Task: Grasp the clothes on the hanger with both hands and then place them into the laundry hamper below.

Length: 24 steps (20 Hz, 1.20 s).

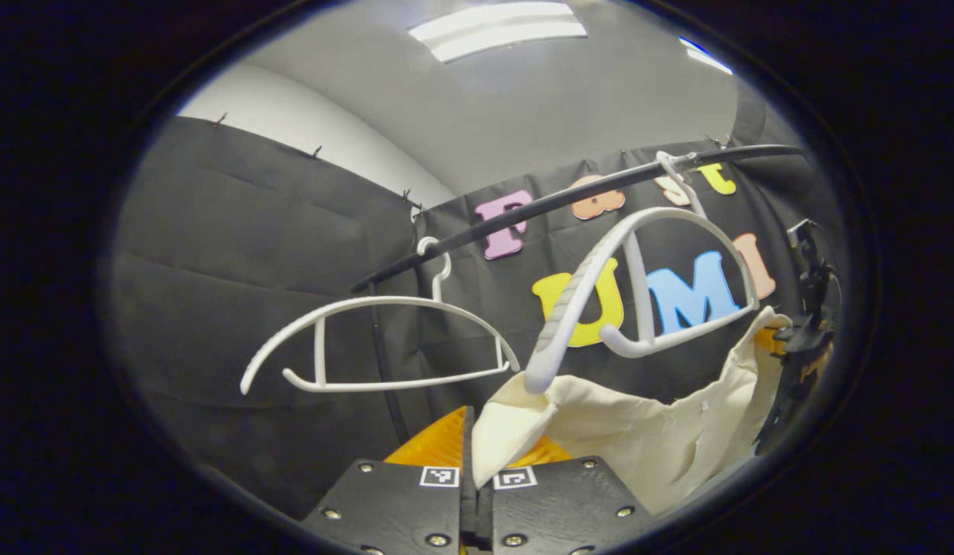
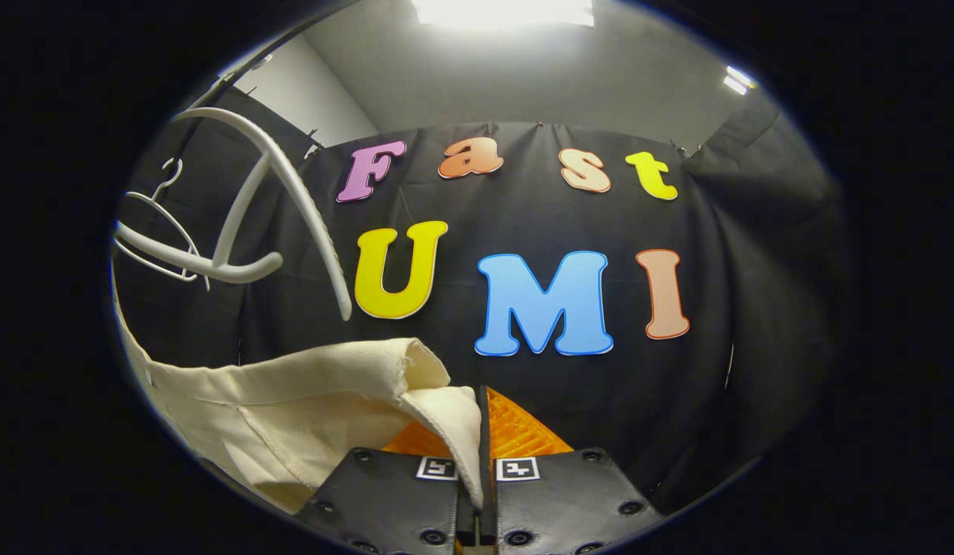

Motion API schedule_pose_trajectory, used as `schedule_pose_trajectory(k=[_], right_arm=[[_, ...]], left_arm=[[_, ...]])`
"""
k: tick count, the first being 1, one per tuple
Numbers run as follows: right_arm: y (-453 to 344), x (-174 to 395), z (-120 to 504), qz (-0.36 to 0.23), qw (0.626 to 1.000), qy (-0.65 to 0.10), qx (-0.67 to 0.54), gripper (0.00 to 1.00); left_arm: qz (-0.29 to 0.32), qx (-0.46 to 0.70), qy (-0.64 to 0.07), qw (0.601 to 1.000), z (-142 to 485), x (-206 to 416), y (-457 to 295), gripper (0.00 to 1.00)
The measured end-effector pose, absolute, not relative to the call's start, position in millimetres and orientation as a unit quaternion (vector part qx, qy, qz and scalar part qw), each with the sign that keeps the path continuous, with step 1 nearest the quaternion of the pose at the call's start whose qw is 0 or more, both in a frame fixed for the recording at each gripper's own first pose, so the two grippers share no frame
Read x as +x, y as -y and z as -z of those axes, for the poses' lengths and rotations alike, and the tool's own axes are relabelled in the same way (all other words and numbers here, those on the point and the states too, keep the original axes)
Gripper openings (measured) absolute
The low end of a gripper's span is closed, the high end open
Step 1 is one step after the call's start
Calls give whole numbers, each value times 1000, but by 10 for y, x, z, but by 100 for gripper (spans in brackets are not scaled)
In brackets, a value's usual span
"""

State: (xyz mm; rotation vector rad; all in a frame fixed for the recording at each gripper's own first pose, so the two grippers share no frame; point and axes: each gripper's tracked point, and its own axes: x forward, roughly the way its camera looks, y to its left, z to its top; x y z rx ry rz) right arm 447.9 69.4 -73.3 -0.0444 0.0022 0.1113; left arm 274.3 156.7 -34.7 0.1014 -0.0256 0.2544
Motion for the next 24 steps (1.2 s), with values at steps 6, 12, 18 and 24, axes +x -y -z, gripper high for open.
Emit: schedule_pose_trajectory(k=[6, 12, 18, 24], right_arm=[[-572, 3906, 728, -47, 999, -8, -15, 4], [-669, 3258, 645, -57, 998, -9, -24, 4], [-1037, 2612, 411, -89, 996, 1, -13, 4], [-1552, 2011, 100, -144, 989, 13, 6, 4]], left_arm=[[-99, 30, 8, 995, 492, 2487, -1311, 1], [-57, 6, 10, 998, 526, 2252, -1064, 1], [-8, -19, 24, 999, 416, 2012, -745, 0], [44, -53, 35, 997, 337, 1808, -313, 0]])
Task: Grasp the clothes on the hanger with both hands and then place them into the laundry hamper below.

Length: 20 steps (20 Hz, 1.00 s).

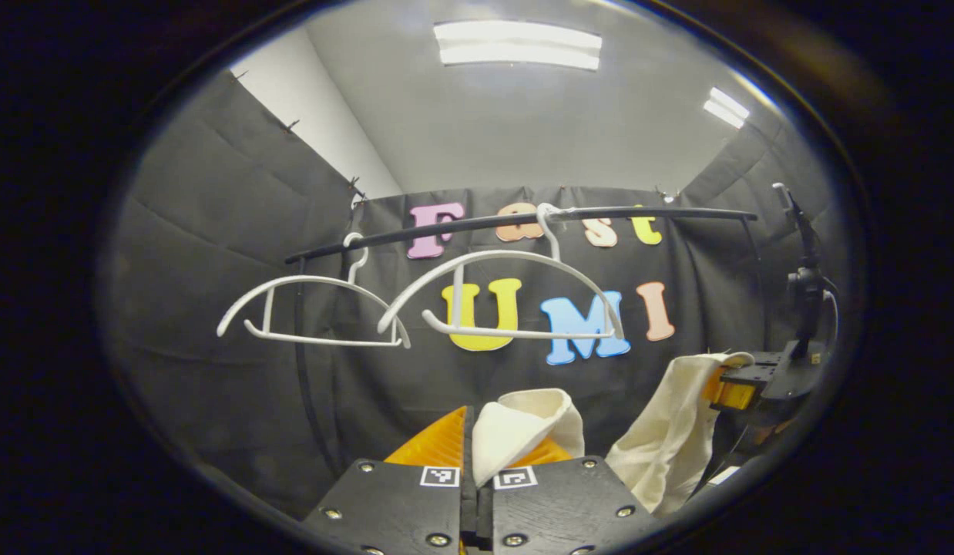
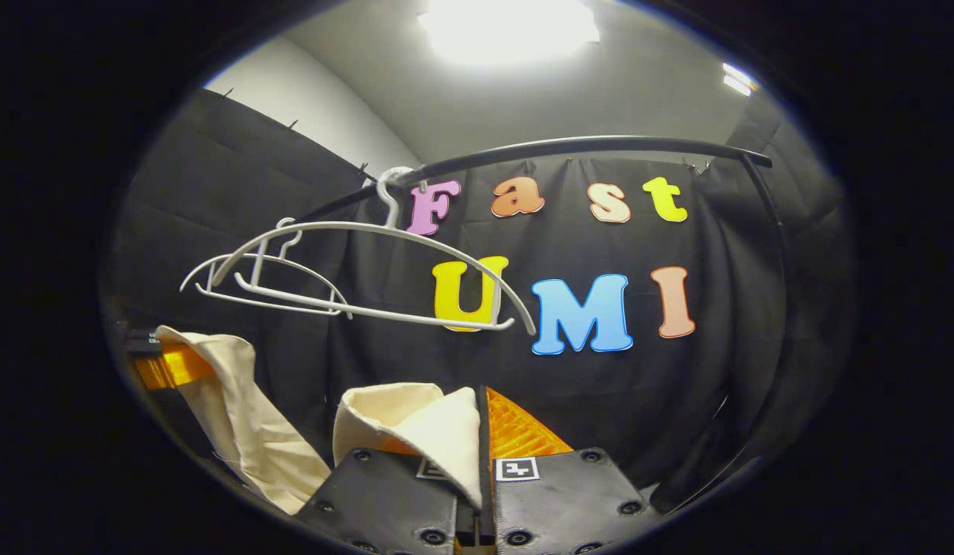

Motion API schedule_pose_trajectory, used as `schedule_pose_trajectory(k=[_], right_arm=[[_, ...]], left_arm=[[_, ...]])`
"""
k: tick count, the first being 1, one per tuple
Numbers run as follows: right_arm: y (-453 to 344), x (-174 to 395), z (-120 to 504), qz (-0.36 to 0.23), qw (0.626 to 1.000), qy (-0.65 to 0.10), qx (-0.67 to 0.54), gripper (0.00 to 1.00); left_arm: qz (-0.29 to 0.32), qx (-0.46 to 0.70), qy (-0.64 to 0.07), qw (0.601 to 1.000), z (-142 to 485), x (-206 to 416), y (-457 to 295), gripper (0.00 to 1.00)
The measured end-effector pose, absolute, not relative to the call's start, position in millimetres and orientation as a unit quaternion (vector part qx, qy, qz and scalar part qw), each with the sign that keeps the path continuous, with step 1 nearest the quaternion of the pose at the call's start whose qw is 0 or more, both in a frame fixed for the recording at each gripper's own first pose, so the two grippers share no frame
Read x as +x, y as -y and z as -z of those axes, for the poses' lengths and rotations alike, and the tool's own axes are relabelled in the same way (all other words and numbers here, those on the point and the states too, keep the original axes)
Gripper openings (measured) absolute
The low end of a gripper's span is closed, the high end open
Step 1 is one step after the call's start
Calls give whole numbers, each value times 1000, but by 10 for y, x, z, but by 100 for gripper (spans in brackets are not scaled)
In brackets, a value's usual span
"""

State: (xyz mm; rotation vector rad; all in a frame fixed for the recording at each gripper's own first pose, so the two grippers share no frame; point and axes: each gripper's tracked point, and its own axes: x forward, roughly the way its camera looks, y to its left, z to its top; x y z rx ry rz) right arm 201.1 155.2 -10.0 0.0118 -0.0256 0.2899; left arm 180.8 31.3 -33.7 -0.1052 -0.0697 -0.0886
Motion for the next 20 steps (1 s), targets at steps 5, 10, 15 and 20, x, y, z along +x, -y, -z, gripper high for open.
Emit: schedule_pose_trajectory(k=[5, 10, 15, 20], right_arm=[[-1786, 1693, 136, -172, 985, -2, 23, 4], [-1868, 1513, 731, -177, 982, -57, 19, 4], [-1898, 1344, 1433, -176, 978, -115, -4, 4], [-1829, 1213, 2154, -162, 971, -173, -25, 4]], left_arm=[[61, -79, 33, 994, 457, 1739, -185, 1], [62, -85, -7, 994, 1070, 1688, -102, 1], [75, -79, -59, 992, 1750, 1654, 28, 2], [72, -69, -113, 989, 2429, 1496, 14, 2]])
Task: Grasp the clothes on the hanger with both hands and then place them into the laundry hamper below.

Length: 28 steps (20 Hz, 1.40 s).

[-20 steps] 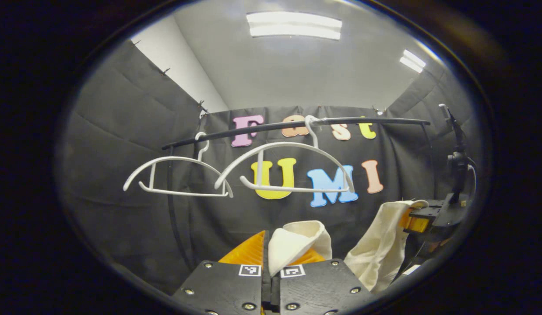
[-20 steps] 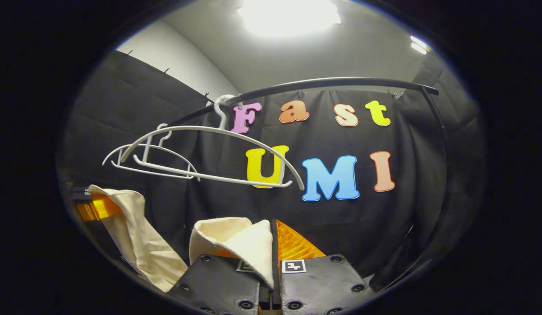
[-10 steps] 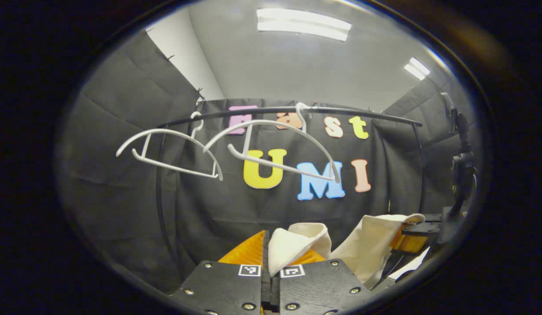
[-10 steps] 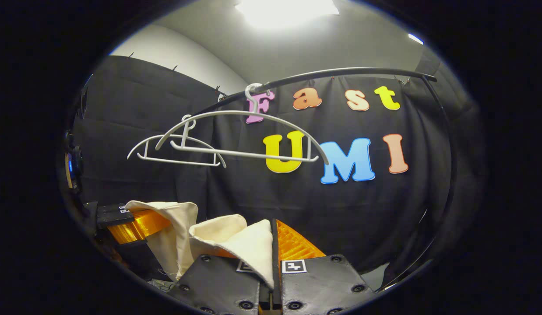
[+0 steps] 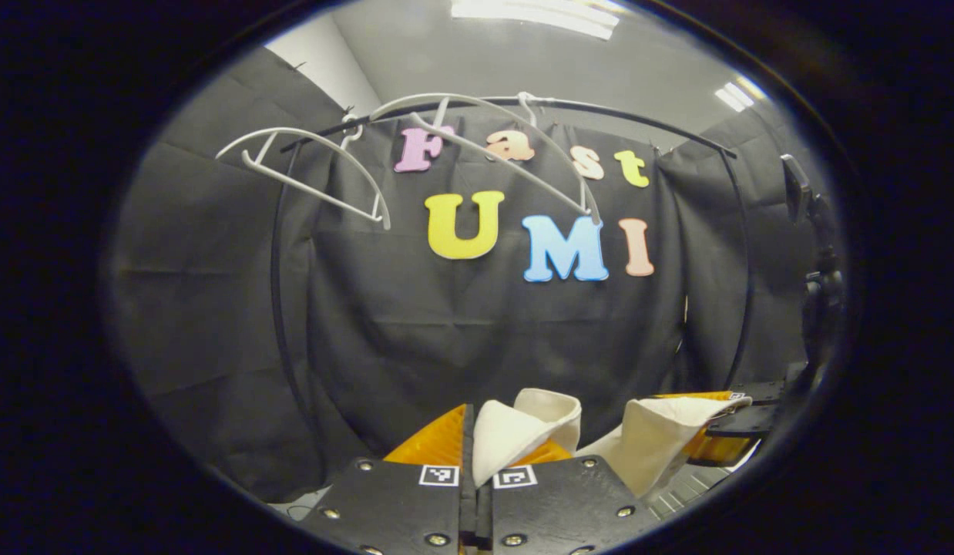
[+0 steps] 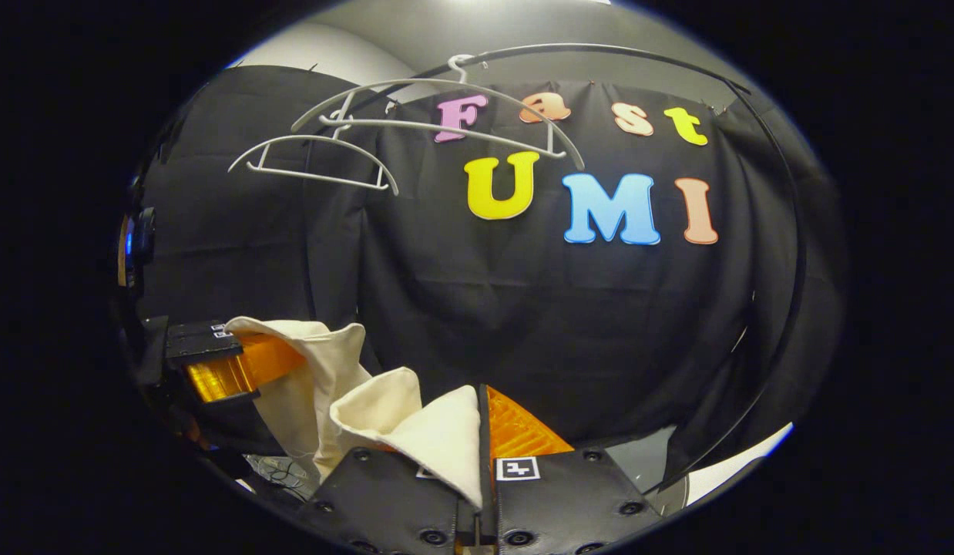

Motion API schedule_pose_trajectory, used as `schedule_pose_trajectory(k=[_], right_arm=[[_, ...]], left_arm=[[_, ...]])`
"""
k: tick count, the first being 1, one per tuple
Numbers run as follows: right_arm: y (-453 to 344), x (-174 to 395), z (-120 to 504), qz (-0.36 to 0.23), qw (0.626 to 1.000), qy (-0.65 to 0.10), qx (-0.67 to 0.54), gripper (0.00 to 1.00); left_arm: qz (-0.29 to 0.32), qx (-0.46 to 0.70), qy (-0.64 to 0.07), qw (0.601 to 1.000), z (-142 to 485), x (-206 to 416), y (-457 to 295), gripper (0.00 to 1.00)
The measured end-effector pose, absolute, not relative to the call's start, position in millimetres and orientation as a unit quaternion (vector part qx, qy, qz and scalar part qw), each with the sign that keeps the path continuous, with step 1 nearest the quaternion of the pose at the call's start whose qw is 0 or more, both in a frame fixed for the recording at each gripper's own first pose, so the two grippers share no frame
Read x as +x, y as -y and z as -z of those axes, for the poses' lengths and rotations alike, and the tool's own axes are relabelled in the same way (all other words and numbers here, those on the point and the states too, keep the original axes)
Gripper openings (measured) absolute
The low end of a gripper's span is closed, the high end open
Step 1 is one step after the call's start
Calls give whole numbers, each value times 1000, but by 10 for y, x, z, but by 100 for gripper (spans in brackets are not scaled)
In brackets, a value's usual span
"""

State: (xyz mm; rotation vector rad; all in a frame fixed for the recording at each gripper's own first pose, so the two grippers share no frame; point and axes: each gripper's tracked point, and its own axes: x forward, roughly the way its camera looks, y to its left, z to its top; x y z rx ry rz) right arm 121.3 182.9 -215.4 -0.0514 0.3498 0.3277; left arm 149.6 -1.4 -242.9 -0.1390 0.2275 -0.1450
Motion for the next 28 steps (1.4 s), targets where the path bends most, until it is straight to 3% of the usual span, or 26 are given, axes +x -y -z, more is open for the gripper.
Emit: schedule_pose_trajectory(k=[9, 17, 21, 22, 25, 26, 27, 28], right_arm=[[-1572, 1028, 3215, -132, 953, -268, -55, 4], [-1449, 876, 3754, -117, 920, -362, -92, 7], [-1440, 834, 3797, -121, 908, -389, -102, 12], [-1458, 821, 3776, -125, 906, -391, -104, 20], [-1465, 791, 3660, -130, 903, -392, -114, 43], [-1469, 830, 3563, -129, 907, -384, -110, 63], [-1493, 842, 3498, -129, 910, -379, -108, 73], [-1505, 859, 3380, -127, 913, -371, -111, 95]], left_arm=[[51, -38, -211, 975, 3501, 1277, -58, 2], [28, -13, -327, 945, 4311, 975, -199, 2], [31, -7, -357, 933, 4403, 913, -234, 2], [32, -4, -363, 931, 4412, 906, -245, 3], [28, 5, -382, 924, 4436, 805, -311, 60], [29, 9, -386, 922, 4427, 761, -338, 78], [31, 13, -392, 919, 4443, 695, -362, 96], [33, 17, -399, 916, 4429, 638, -390, 96]])
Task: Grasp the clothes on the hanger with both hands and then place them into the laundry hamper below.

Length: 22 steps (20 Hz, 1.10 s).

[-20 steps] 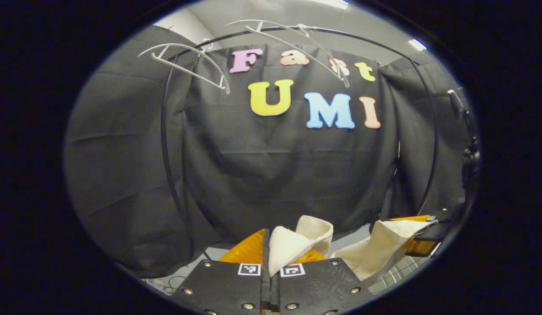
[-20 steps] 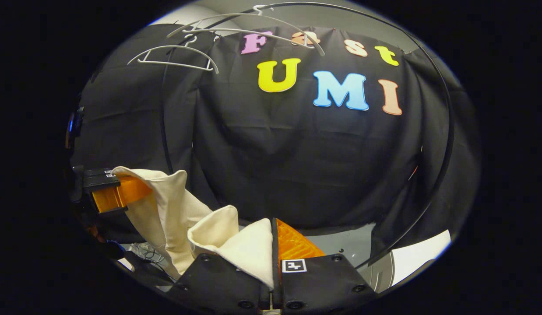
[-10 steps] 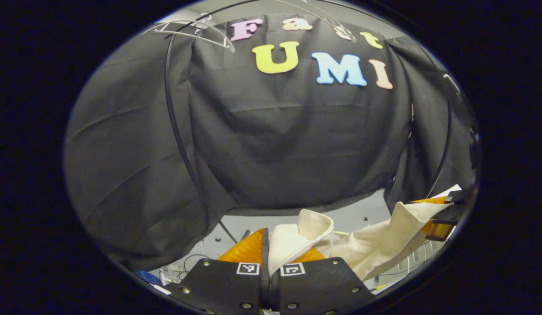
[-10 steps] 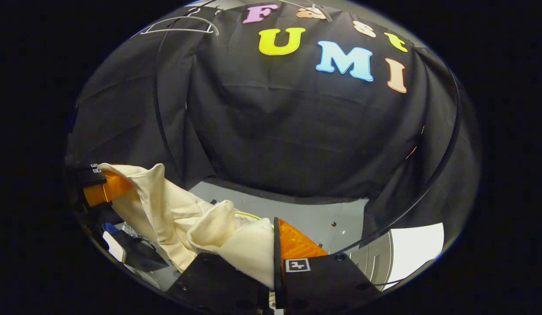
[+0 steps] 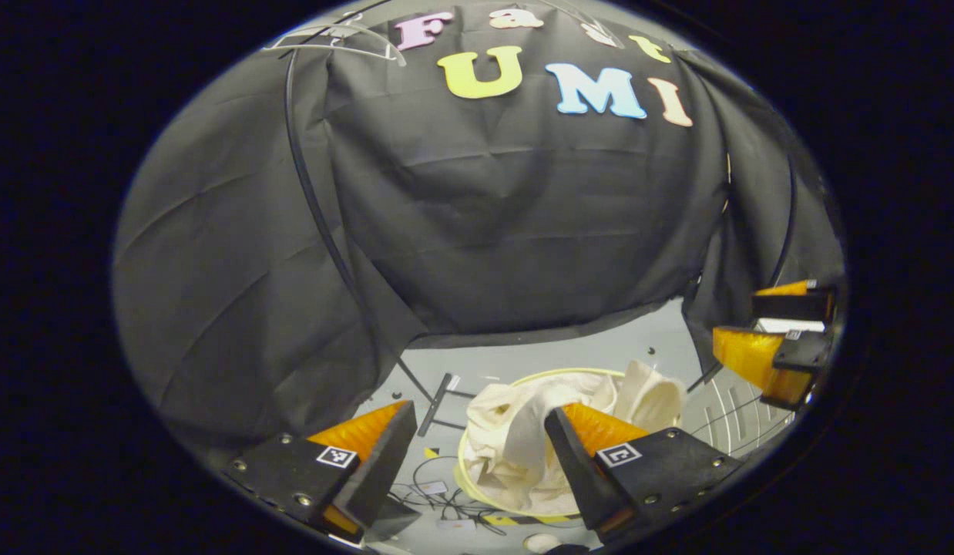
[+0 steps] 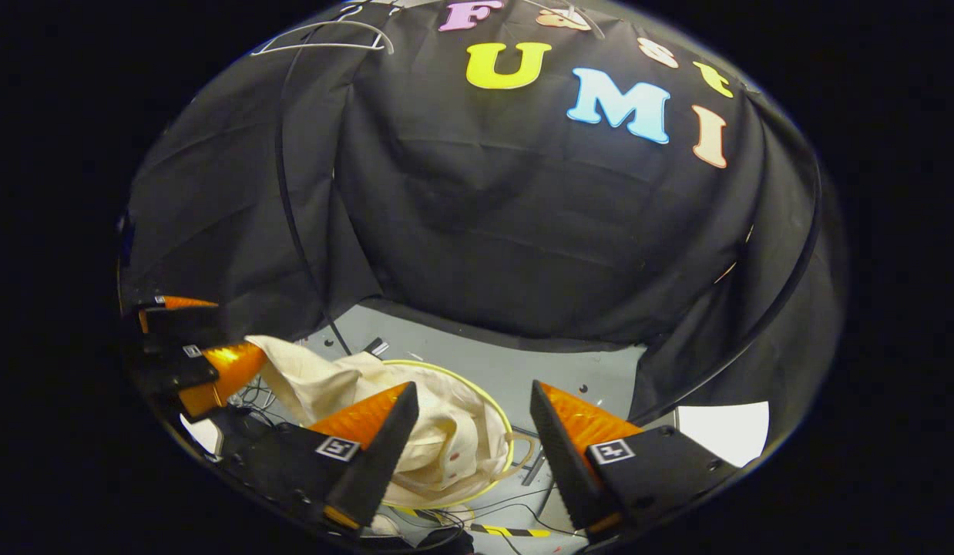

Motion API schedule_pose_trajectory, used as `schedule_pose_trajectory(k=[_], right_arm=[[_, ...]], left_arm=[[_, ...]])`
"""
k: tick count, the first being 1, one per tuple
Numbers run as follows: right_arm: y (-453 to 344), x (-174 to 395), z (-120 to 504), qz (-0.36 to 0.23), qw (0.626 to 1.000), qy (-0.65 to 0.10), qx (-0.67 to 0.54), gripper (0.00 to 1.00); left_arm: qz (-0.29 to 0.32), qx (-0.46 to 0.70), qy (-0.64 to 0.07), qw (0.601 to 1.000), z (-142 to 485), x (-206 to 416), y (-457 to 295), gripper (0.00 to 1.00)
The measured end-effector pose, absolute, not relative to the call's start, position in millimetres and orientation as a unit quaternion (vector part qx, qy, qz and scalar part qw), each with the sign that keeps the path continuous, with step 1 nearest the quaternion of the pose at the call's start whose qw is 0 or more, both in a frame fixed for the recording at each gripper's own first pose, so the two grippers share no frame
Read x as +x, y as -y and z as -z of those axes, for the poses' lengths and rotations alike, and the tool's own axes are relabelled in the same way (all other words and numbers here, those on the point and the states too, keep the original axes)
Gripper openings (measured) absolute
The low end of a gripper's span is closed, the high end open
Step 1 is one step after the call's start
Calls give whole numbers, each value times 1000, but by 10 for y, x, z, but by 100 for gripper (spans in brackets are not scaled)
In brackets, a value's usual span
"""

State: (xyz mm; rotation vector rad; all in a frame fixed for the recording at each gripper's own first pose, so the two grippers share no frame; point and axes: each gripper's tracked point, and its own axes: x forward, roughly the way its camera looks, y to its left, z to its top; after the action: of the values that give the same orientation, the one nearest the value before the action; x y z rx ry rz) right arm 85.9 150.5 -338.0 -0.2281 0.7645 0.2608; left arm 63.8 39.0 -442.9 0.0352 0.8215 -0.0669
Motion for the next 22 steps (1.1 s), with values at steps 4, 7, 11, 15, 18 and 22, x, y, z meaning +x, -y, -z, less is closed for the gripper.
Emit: schedule_pose_trajectory(k=[4, 7, 11, 15, 18, 22], right_arm=[[-1477, 902, 2966, -115, 929, -333, -108, 96], [-1411, 863, 2673, -102, 943, -303, -92, 96], [-1241, 869, 2198, -91, 958, -258, -82, 98], [-1003, 852, 1590, -75, 975, -201, -66, 98], [-807, 745, 1131, -66, 983, -161, -60, 98], [-579, 526, 543, -57, 991, -115, -48, 98]], left_arm=[[43, 37, -370, 927, 4031, 720, -528, 97], [47, 29, -330, 942, 3553, 838, -562, 97], [50, 12, -272, 961, 2942, 950, -488, 97], [49, 1, -209, 977, 2289, 994, -388, 97], [50, -3, -166, 985, 1792, 948, -321, 97], [49, -4, -119, 992, 1186, 710, -277, 97]])
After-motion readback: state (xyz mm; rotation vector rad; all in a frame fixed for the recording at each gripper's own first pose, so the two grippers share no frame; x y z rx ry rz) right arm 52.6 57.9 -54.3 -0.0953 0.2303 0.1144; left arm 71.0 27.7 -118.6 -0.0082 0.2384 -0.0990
